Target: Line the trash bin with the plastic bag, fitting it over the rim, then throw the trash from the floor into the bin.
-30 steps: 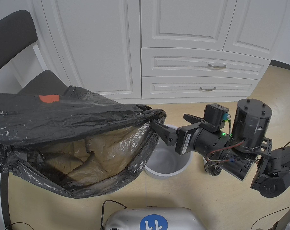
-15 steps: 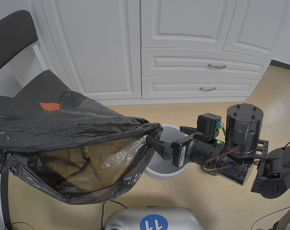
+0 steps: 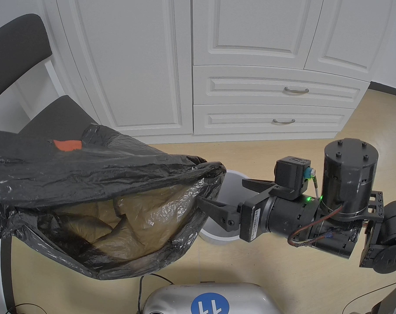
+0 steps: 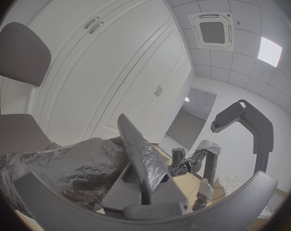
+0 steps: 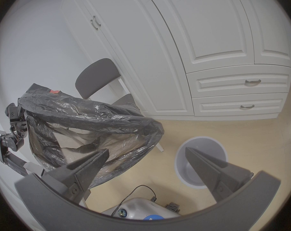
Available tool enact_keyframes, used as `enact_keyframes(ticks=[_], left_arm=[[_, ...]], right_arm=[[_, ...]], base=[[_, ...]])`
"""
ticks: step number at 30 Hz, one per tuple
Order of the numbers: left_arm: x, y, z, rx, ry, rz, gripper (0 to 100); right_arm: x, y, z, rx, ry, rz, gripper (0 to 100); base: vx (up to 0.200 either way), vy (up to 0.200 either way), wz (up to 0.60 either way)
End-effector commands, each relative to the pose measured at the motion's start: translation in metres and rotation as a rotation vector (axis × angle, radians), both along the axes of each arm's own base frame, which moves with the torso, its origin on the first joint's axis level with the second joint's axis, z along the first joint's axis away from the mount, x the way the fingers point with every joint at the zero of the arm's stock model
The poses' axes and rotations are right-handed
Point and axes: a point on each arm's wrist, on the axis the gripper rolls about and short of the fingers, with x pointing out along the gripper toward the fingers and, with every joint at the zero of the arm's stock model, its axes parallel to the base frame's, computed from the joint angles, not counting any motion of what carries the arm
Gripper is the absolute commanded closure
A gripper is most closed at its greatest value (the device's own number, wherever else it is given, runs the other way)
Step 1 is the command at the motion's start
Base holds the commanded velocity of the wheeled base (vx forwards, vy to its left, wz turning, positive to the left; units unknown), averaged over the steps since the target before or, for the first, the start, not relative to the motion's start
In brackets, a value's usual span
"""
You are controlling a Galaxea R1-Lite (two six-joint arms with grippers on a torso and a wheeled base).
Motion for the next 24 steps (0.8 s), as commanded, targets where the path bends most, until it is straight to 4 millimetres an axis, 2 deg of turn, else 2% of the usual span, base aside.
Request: enact_keyframes(ticks=[1,13,24], left_arm=[[0.000,0.000,0.000,0.000,-0.001,-0.006,100],[-0.002,-0.001,0.002,-0.003,-0.007,-0.044,100],[-0.011,0.000,0.006,-0.025,-0.063,-0.098,100]], right_arm=[[0.001,0.005,-0.003,-0.011,0.009,0.009,0],[0.012,0.026,-0.014,-0.068,0.037,0.026,0],[0.031,0.028,0.014,-0.073,0.064,0.036,0]], base=[[0.000,0.000,0.00],[0.000,0.000,0.00],[0.000,0.000,0.00]])
